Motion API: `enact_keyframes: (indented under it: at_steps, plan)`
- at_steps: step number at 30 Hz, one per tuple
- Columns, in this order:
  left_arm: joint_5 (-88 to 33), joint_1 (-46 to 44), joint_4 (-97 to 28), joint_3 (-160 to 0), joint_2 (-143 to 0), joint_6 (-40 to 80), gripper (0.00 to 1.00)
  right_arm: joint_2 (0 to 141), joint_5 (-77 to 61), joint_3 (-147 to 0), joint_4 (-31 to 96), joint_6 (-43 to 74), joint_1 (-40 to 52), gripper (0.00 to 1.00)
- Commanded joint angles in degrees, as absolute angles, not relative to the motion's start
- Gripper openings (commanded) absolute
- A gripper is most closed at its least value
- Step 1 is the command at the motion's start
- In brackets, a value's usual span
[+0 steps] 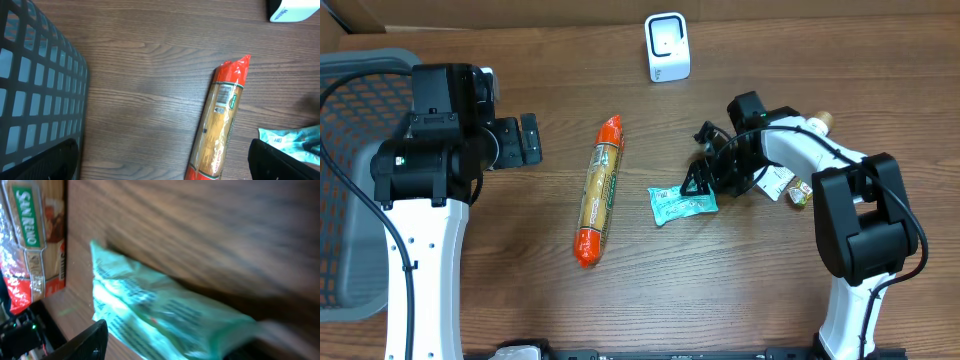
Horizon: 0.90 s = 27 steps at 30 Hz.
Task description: Scan the item barcode
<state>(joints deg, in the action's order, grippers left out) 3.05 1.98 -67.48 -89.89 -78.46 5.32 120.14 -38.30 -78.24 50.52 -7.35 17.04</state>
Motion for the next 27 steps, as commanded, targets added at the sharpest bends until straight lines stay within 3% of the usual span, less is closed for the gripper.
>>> enact_keyframes:
  at_steps: [1, 6, 10, 17, 27]
  plan:
    - [3.38, 1.85, -67.26, -90.89, -78.63, 3.81, 0.99, 120.88, -36.14, -74.72, 50.57, -7.44, 18.04, 0.66]
    - [3.38, 1.85, -67.26, -90.89, -78.63, 3.81, 0.99, 120.88, -36.1, -72.25, 49.87, -6.33, 17.37, 0.6]
    - [3.38, 1.85, -67.26, -90.89, -78.63, 3.81, 1.0, 120.88, -36.14, -71.26, 47.81, -3.14, 16.75, 0.49]
    - [3.4, 1.85, -67.29, -90.89, -78.63, 3.81, 1.0, 120.88, -36.1, -69.76, 43.16, 1.54, 17.3, 0.04]
    - [3.38, 1.85, -67.29, -90.89, -78.63, 3.81, 1.0, 118.98, -46.94, -72.58, 46.87, -2.22, 15.05, 0.04]
